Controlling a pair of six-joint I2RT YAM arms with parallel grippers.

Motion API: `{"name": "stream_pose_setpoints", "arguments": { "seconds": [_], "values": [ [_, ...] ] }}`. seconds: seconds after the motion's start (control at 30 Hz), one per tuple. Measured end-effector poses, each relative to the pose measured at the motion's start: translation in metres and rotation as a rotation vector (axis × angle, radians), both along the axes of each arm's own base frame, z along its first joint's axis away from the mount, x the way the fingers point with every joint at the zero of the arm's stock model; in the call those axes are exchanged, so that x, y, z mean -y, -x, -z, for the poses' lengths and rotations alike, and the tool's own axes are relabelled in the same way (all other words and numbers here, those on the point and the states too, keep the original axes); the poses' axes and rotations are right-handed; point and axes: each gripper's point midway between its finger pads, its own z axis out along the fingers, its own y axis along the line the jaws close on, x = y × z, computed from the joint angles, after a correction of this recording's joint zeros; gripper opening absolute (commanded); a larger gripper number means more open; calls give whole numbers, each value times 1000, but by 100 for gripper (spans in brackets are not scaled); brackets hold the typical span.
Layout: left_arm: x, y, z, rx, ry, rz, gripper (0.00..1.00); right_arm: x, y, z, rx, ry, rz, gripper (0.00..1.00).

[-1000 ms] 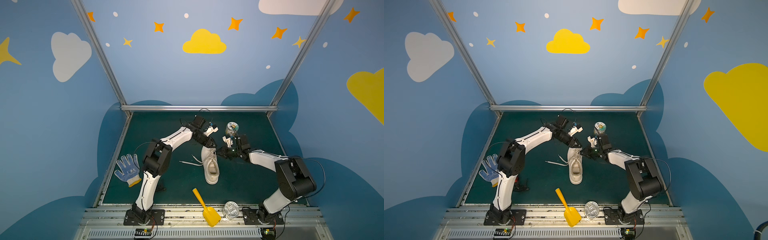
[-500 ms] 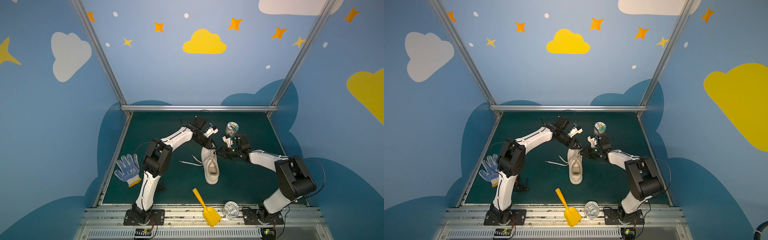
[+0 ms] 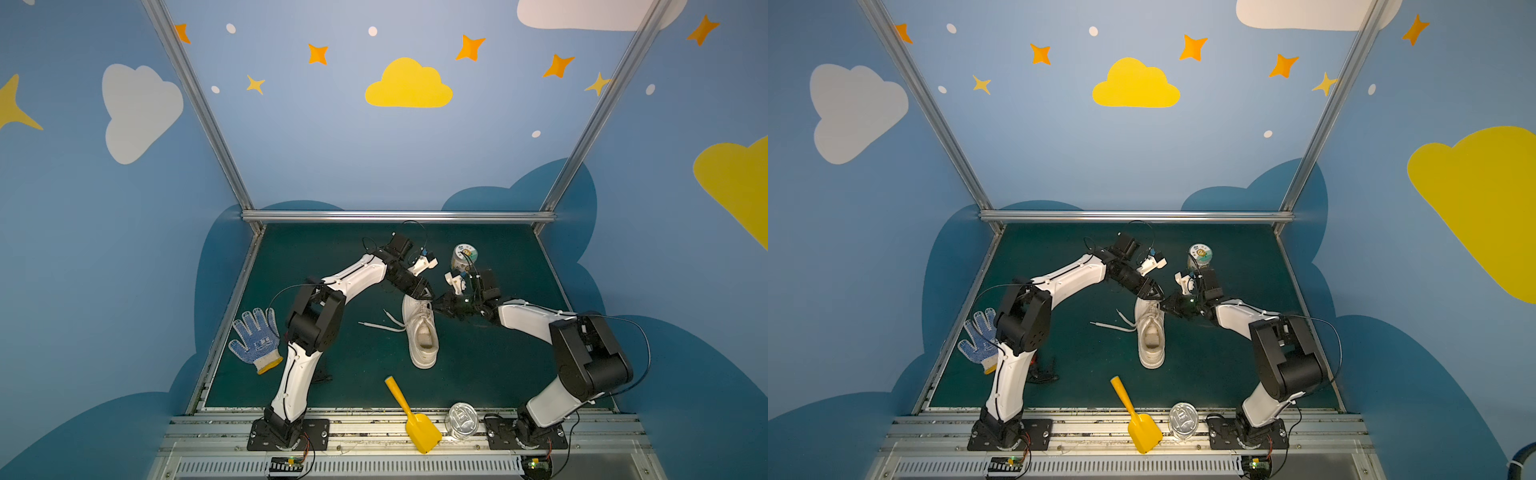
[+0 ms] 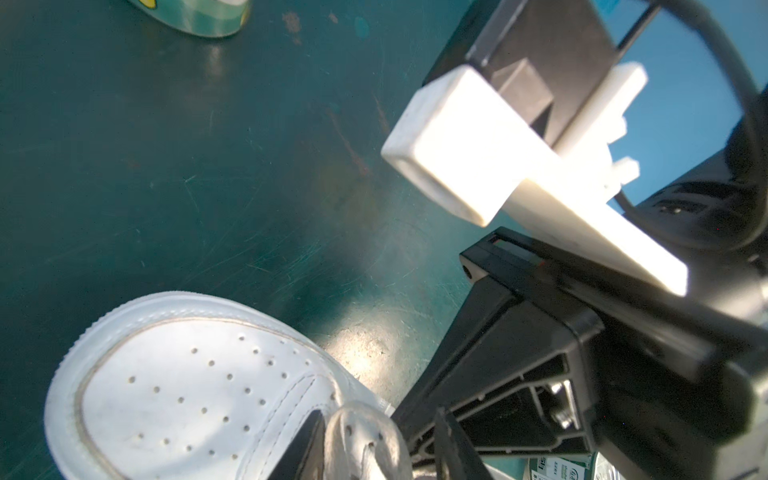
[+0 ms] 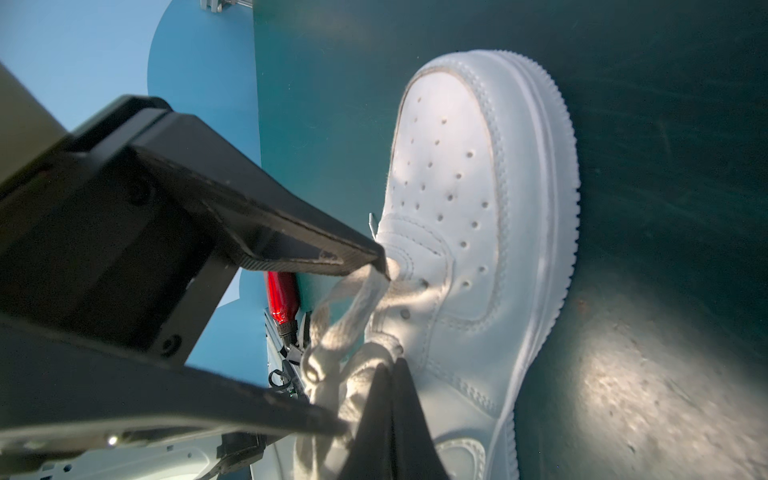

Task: Tie the shoes

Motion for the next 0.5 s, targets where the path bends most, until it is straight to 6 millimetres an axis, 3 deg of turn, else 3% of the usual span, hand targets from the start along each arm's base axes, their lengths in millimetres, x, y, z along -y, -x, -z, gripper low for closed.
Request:
{"name": "stream_pose_setpoints", "arguments": {
  "seconds": [0.33, 0.5],
  "values": [
    [1, 2, 1, -7, -1, 3, 34, 0, 0, 0, 0, 0, -1, 0],
    [1, 2, 1, -12, 0, 1, 18, 0, 0, 0, 0, 0, -1, 0]
  ]
}}
